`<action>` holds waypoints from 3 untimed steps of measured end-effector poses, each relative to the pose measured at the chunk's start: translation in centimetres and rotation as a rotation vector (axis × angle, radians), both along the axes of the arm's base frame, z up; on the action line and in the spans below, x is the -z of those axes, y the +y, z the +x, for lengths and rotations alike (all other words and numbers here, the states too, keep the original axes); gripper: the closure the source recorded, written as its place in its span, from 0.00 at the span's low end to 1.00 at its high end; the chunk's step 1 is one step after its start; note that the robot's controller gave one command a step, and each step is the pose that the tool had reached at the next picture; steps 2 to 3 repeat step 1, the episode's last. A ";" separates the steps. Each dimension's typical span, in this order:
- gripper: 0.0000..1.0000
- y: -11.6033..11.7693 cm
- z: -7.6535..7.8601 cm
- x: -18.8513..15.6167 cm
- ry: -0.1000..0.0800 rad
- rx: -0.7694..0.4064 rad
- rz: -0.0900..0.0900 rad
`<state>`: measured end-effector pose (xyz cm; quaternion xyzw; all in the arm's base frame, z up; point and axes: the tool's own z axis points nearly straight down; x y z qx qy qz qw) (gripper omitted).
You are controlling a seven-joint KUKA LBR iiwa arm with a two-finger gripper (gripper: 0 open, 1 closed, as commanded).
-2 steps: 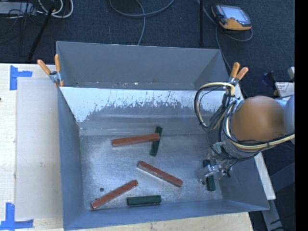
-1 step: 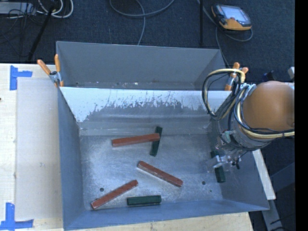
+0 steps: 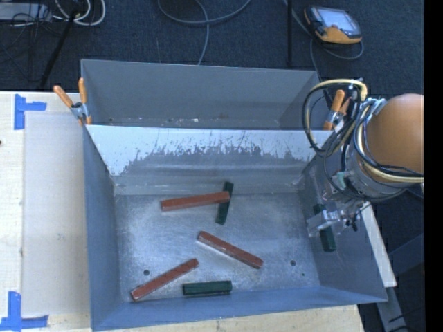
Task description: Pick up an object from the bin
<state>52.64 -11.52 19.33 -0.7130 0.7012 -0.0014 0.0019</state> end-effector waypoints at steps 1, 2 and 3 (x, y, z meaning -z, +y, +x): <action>1.00 0.1 0.0 -0.2 0.006 0.008 0.003; 1.00 0.1 0.0 -0.2 0.006 0.008 0.003; 1.00 0.1 0.0 -0.2 0.006 0.008 0.003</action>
Offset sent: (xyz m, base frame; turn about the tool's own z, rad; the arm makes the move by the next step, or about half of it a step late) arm 0.0002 0.0000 0.0027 0.0000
